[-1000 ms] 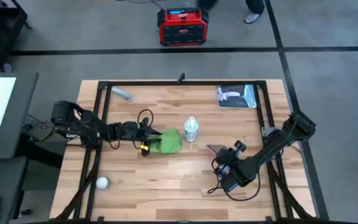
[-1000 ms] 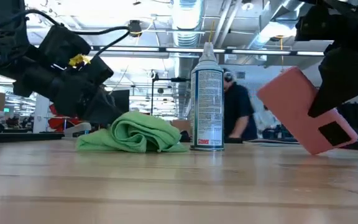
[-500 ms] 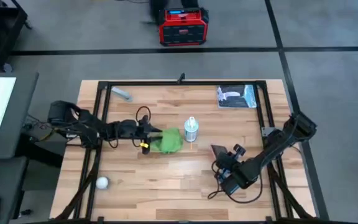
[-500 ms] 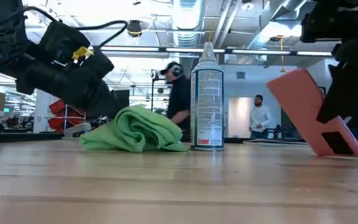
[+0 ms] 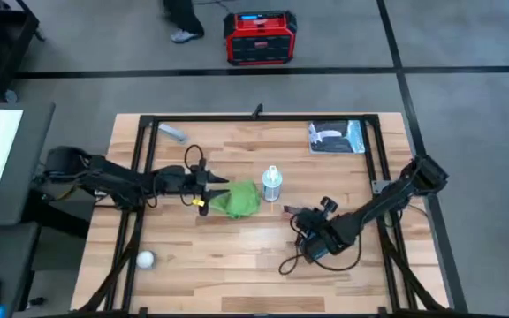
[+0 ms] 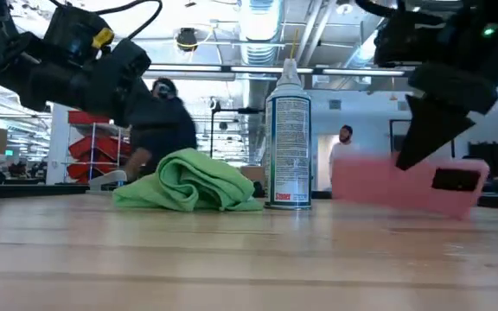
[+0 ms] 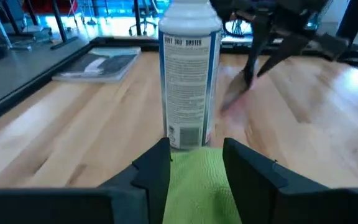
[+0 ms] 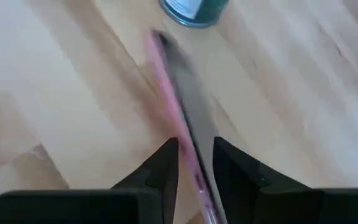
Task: Apply microfiber cloth
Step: Wipe the cellphone with a microfiber cloth, then return to Home Position
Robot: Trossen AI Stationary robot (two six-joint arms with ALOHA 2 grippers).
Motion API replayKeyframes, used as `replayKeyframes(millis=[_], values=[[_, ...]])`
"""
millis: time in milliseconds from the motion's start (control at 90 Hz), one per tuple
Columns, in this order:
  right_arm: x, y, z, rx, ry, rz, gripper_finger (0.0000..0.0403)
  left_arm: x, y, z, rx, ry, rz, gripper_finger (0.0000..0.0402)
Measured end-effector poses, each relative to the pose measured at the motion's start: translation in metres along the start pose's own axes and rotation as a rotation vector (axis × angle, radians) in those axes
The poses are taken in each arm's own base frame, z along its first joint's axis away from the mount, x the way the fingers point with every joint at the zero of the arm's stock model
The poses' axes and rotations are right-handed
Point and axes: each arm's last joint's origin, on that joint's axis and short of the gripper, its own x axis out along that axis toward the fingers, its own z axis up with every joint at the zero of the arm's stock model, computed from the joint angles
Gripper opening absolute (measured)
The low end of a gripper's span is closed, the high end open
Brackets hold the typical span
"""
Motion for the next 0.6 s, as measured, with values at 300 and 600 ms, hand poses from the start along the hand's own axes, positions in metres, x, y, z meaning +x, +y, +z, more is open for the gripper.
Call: replayKeyframes(millis=[300,600], values=[[-0.029,0.001,0.004,0.037,-0.121,0.055,0.0082,-0.003,-0.004,0.003,-0.018,-0.008,-0.06,0.0128],[-0.049,0.01,-0.016,0.117,-0.308,0.044,0.0023,-0.006,-0.028,0.015,-0.025,-0.128,-0.275,0.0104]])
